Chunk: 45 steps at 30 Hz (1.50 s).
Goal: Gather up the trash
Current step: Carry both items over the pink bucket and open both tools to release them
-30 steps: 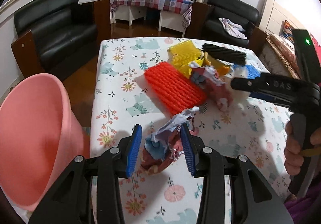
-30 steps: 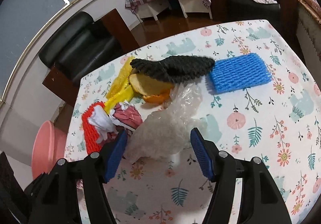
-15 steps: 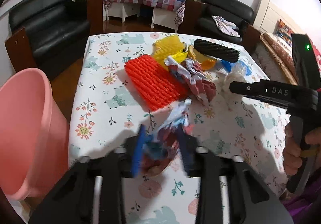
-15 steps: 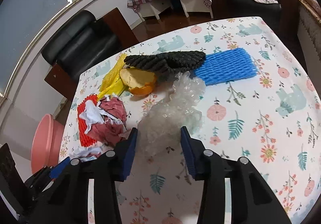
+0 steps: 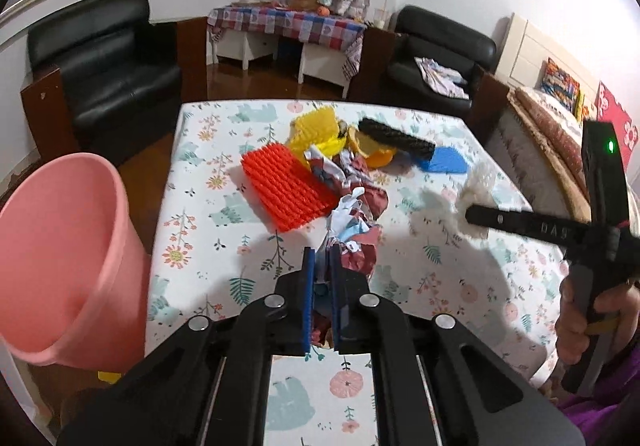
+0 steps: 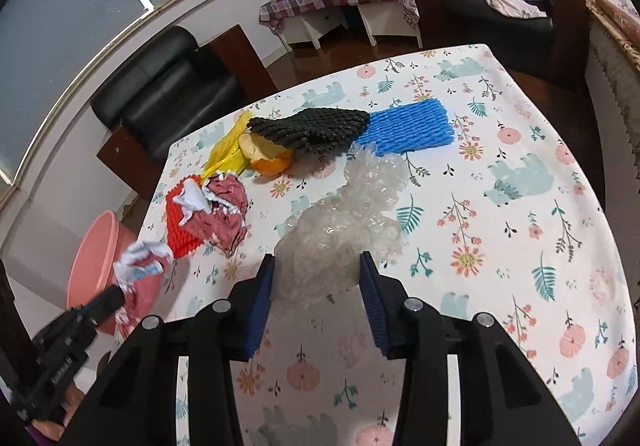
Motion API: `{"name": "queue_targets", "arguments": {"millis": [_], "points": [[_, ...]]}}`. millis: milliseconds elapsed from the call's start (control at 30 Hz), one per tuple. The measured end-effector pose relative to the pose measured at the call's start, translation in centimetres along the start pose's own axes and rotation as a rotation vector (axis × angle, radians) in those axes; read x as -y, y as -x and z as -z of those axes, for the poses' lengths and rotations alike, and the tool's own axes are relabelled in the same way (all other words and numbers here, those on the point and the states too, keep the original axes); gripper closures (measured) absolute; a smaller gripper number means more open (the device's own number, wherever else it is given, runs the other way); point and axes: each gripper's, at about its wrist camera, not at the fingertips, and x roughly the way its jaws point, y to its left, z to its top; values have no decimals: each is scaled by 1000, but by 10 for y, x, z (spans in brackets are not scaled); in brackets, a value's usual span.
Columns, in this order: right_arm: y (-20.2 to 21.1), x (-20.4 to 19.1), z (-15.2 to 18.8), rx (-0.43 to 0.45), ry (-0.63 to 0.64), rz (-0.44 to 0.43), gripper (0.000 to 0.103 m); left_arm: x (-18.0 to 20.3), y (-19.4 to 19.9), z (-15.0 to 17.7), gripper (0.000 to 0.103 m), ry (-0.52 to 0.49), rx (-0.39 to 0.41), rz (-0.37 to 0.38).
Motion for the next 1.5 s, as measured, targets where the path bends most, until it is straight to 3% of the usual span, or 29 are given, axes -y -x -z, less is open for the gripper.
{"name": "queue_targets", "arguments": {"millis": [433,1033,1500], "points": [[19,-23,20,16,112,-13,61,-11,39,5,97,60,73,-39],[15,-75,29,22,296,-37,61,-49,69,7,97,145,147,-112],[5,-165,15,35,476,-179,61,-98,99,12,97,242,209,-234]]}}
